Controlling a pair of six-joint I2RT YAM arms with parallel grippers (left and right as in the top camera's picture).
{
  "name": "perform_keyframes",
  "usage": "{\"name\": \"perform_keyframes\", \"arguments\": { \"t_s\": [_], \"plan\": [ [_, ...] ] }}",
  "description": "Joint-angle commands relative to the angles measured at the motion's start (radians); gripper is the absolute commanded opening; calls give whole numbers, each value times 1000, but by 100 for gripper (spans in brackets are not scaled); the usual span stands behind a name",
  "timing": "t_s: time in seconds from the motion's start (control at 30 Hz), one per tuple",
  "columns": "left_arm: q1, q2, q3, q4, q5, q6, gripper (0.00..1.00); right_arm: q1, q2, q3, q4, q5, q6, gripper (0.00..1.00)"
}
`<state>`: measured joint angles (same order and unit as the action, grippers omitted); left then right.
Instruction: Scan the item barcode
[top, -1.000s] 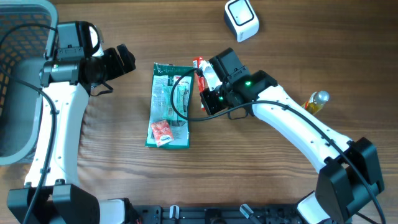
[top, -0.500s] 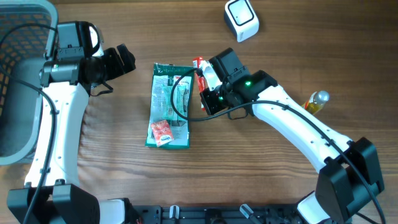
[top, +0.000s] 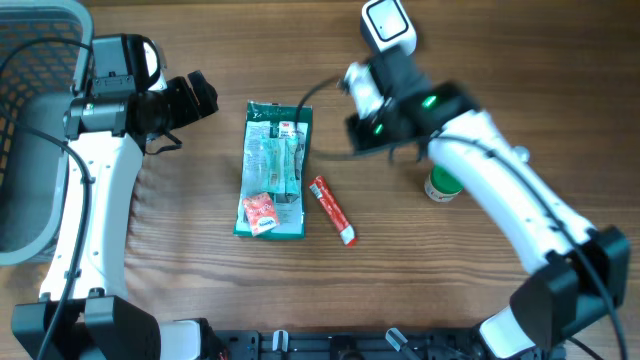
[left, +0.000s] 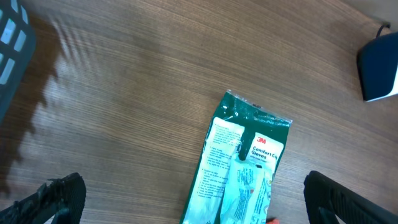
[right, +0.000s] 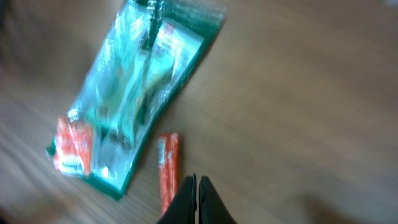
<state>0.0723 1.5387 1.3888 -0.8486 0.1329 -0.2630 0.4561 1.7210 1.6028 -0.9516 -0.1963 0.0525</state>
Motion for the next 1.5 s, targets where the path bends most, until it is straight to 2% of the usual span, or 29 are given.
{"name": "perform_keyframes", "arguments": {
  "t_s": [0.0, 0.1, 0.2, 0.33, 0.5, 0.67, 0.87, 1.23, 1.47],
  "plan": [
    [4, -3, 12, 2, 12, 21, 100, -50, -8, 229, -76, 56, -126, 4],
    [4, -3, 12, 2, 12, 21, 100, -59, -8, 271, -123, 56, -129, 5],
    [4, -3, 12, 2, 12, 21, 100, -55, -2, 226, -181, 26, -119, 22],
    [4, -3, 12, 2, 12, 21, 100, -38, 7, 83, -208, -72, -70, 33],
    [4, -3, 12, 2, 12, 21, 100, 53, 7, -152, -143, -72, 5, 40],
    [4, -3, 12, 2, 12, 21, 100, 145, 8, -338, 16, -50, 67, 40],
    [4, -3, 12, 2, 12, 21, 100, 261, 13, -447, 100, 140, 171, 41],
    [4, -3, 12, 2, 12, 21, 100, 294, 22, -585, 183, 85, 214, 39],
    [4, -3, 12, 2, 12, 21, 100, 294, 23, -599, 203, 47, 213, 39]
  ]
}}
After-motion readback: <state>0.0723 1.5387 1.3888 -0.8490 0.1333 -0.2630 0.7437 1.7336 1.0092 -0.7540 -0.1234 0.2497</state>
